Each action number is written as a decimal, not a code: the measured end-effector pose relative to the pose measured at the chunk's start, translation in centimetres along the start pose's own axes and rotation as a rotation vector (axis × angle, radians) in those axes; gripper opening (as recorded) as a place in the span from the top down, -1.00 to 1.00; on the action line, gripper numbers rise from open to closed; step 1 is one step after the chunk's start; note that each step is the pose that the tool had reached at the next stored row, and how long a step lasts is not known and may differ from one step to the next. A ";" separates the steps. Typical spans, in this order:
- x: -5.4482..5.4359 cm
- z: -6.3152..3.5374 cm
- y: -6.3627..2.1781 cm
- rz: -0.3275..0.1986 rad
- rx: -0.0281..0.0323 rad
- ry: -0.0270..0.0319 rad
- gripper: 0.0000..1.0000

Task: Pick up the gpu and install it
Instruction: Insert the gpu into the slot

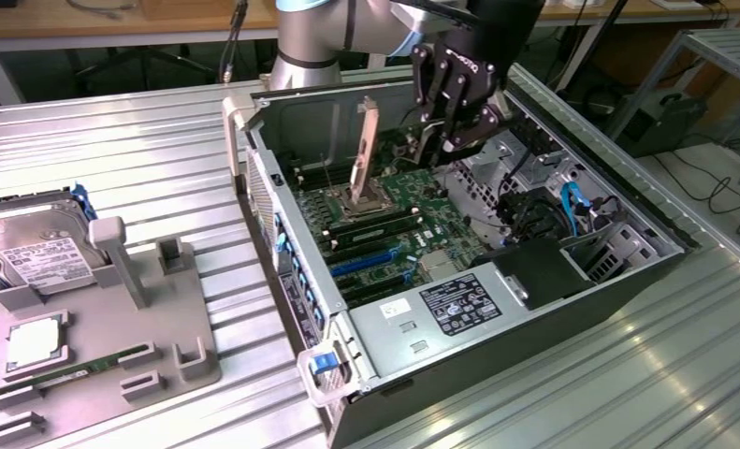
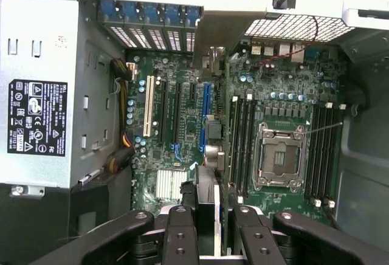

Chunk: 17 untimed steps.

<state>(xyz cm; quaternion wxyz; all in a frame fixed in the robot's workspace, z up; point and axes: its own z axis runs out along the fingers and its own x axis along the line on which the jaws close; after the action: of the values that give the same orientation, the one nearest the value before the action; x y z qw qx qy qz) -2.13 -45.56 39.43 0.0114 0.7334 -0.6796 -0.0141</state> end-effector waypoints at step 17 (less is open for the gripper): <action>0.0 1.10 -0.04 0.000 0.0000 0.0000 0.44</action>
<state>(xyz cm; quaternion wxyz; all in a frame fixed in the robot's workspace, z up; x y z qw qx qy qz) -2.13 -45.56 38.33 0.0114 0.7333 -0.6797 -0.0141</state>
